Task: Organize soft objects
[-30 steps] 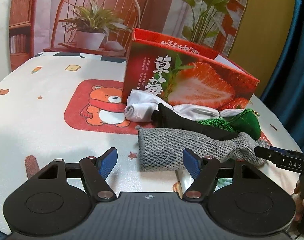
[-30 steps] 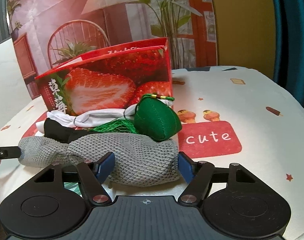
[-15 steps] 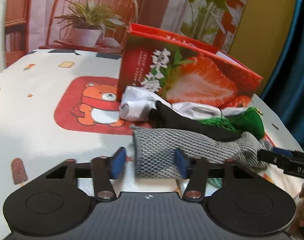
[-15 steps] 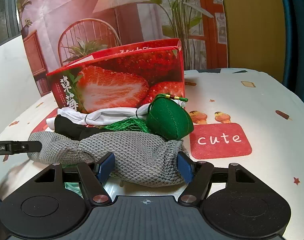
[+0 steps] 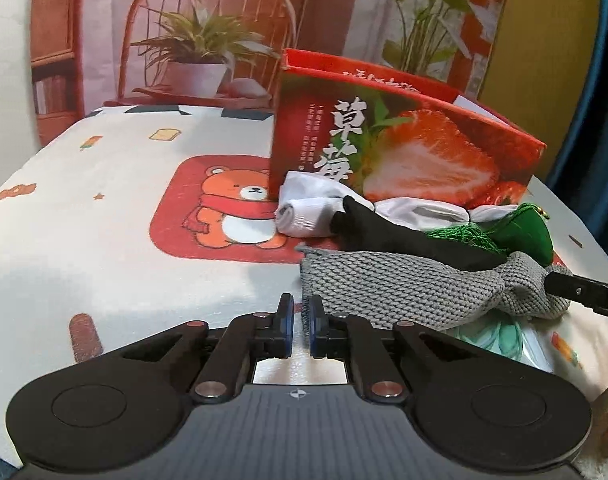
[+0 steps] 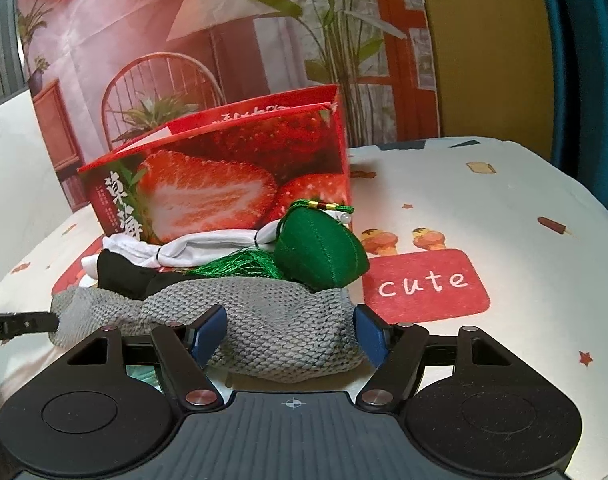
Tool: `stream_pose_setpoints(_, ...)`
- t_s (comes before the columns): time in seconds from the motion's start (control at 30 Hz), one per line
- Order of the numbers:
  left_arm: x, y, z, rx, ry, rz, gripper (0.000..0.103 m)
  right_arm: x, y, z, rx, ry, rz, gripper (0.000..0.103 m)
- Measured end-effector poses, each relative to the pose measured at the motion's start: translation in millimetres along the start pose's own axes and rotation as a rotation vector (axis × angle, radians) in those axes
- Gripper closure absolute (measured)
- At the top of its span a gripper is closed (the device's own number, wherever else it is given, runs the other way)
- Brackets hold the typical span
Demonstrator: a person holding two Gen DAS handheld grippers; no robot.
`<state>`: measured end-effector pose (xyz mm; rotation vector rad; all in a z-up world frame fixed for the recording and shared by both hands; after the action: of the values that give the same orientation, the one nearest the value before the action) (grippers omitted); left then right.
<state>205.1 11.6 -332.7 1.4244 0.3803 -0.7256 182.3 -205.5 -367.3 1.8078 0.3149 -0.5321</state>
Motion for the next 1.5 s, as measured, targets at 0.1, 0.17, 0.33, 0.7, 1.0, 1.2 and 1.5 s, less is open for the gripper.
stream_pose_setpoints(0.1,1,-1,-7,-0.020,0.021,-0.010,0.095,1,0,3,0.013,-0.004,-0.001,0.036)
stream_pose_setpoints(0.17,3,-1,-10,-0.057,-0.003,-0.015,0.095,3,-1,5,0.020,-0.010,-0.002,0.036)
stream_pose_setpoints(0.33,-3,6,-14,-0.150,-0.065,0.029,0.087,8,-4,12,0.052,-0.010,-0.019,0.040)
stream_pose_setpoints(0.7,-8,17,2,-0.168,-0.136,0.100,0.051,7,-8,-1,0.010,0.023,-0.036,0.063)
stream_pose_setpoints(1.0,-14,21,-9,-0.209,-0.124,0.131,0.051,7,-8,0,0.010,0.021,-0.038,0.063)
stream_pose_setpoints(1.2,-19,24,-7,-0.187,-0.110,0.149,0.051,8,-8,2,0.012,0.012,-0.039,0.063)
stream_pose_setpoints(1.5,-25,28,-6,-0.157,-0.107,0.184,0.044,7,-8,3,0.017,0.008,-0.037,0.062)
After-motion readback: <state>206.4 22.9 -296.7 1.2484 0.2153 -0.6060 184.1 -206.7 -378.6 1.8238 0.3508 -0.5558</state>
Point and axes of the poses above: each gripper's, at about its wrist camera, not at the fingertips, and x roughly the way its jaws point, z to its right, y to its top, the point moved 10 cm from there along x, roughly the way its jaws point, and after that the axes turned 2 degrees about -y, right-handed, at the moved point
